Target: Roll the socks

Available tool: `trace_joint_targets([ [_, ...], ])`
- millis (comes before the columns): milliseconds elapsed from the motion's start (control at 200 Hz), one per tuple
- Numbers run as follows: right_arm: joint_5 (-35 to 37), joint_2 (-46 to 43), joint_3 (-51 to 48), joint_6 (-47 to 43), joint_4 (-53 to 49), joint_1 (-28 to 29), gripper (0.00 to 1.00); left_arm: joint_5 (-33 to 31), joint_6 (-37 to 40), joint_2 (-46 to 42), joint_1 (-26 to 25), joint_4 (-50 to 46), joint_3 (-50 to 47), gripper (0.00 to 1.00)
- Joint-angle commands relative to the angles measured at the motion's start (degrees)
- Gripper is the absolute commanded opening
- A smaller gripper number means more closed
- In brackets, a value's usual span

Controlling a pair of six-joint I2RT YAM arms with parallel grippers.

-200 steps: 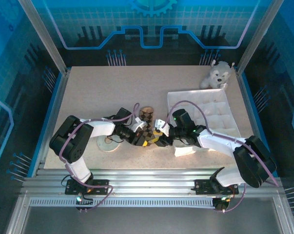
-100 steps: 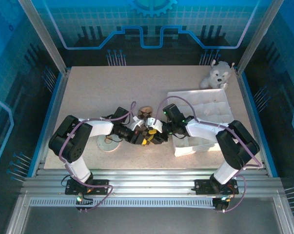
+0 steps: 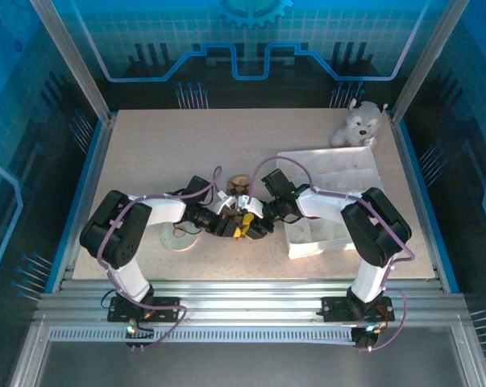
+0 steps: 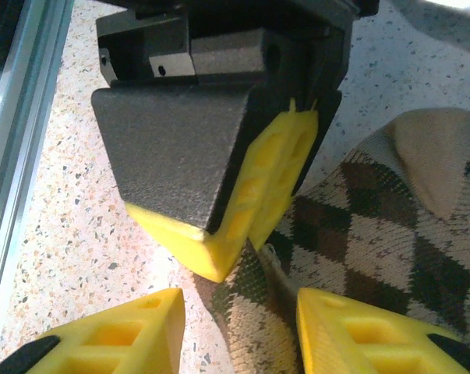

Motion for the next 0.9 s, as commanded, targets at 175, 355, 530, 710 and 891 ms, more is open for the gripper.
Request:
trace_joint_targets([
  [175,-0.34,0.57,-0.70,2.41,0.23,0.51,0.40,1.35,-2.64,-0.49,2.20,1.81,-1.14,0.00],
  [355,3.55,1.20,-0.92,5.69,1.98,0.92,0.27,1.53,-2.92,-0.67,2.75,1.75,-0.78,0.00],
  [530,4.62,1.42,-0.54,6.10,1.34,1.60,0.09,0.73,-2.22,-0.77,3.35,0.48,0.22,0.00],
  [710,5.98,2.17,1.54,9.59,-2.17,1.72,0.02,-0.28,-2.34,-1.37,3.89,1.14,0.58,0.00],
  [891,8.26,6.23,7.20,13.66,-9.57,1.82,0.00,-1.77,-5.96,-2.37,3.89,7.22,-1.71,0.06],
])
